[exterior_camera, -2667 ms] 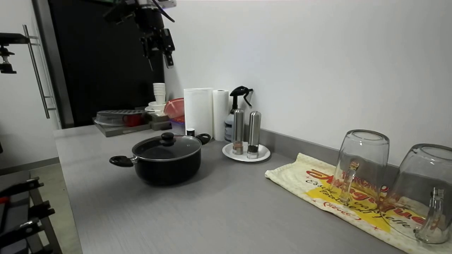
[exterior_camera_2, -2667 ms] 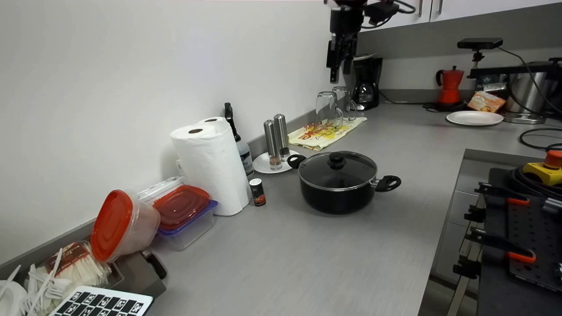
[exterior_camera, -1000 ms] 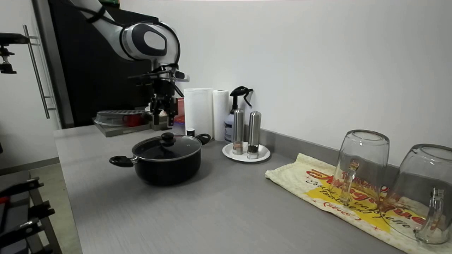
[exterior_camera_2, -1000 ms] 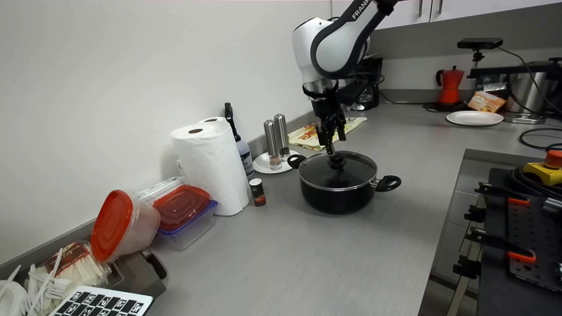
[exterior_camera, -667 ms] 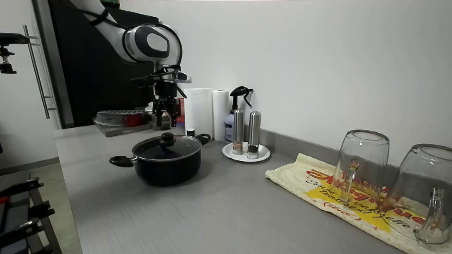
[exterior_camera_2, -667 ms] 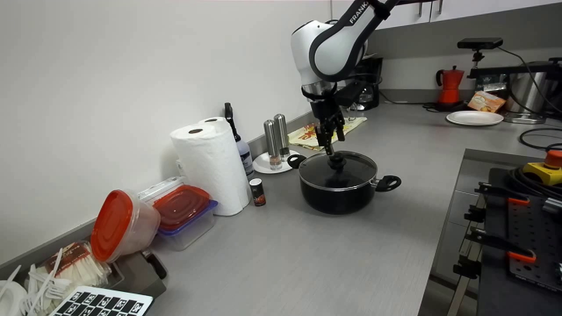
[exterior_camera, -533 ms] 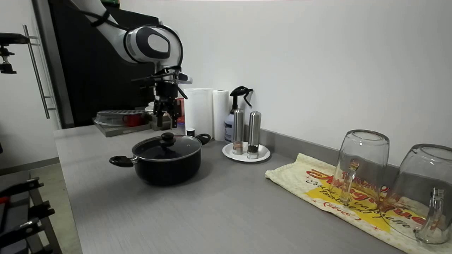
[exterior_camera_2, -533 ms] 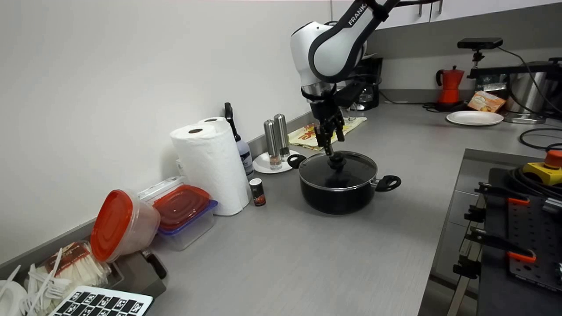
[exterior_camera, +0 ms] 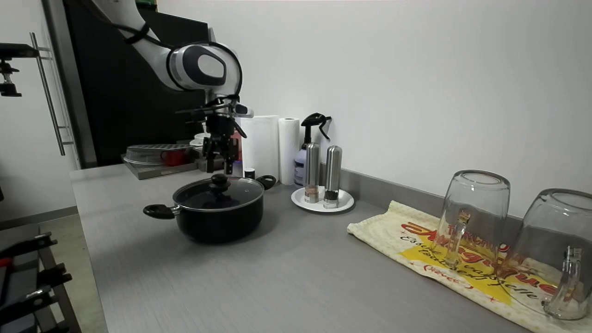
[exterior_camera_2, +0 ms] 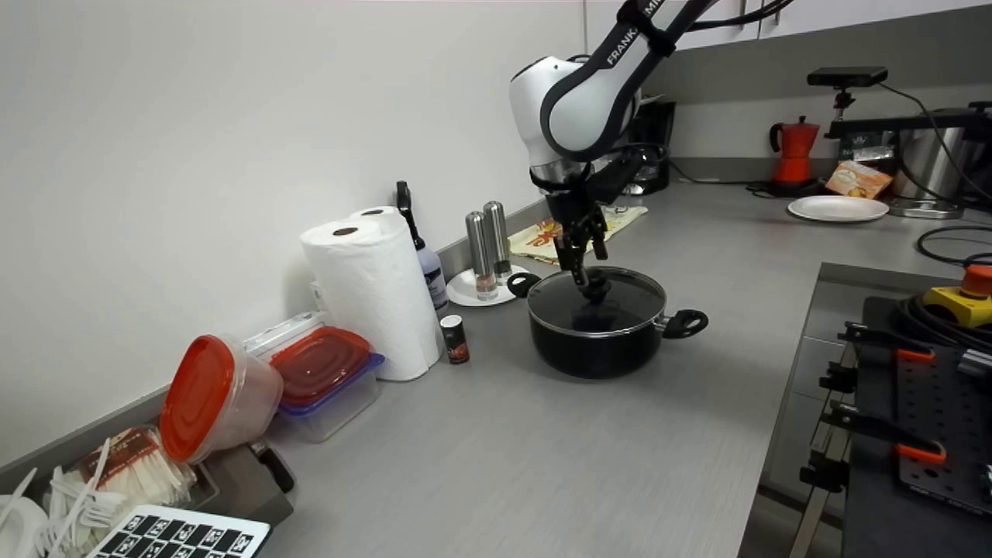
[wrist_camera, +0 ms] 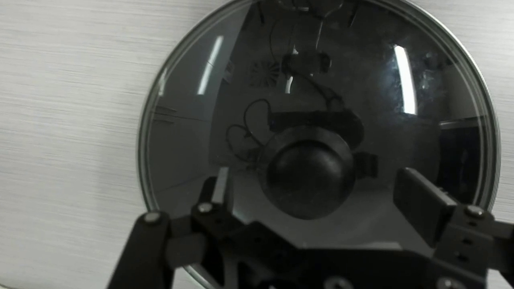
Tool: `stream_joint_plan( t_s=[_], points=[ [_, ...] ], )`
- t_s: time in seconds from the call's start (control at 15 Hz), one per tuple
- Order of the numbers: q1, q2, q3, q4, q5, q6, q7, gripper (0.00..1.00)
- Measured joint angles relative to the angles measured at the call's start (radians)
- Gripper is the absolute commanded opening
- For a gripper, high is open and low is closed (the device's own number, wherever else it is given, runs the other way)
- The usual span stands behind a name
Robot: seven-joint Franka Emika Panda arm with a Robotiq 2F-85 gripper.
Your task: Remove the lid from the top of the pot
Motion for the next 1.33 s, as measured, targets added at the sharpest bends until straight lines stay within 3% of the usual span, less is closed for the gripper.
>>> stream_joint_plan(
  t_s=[0.07, 0.2, 0.4, 0.6, 1.33],
  points=[
    [0.0, 0.004, 0.0, 0.003, 0.0, 0.0, 0.002, 0.75],
    [0.0, 0.012, -0.002, 0.009, 0.0, 0.0, 0.003, 0.67],
    [0.0, 0.022, -0.005, 0.015, 0.0, 0.0, 0.004, 0.42],
    [0.001, 0.024, -0.006, 0.018, 0.001, -0.001, 0.004, 0.24],
    [0.005, -0.045, -0.007, 0.06, -0.007, -0.003, 0.004, 0.24]
  ],
)
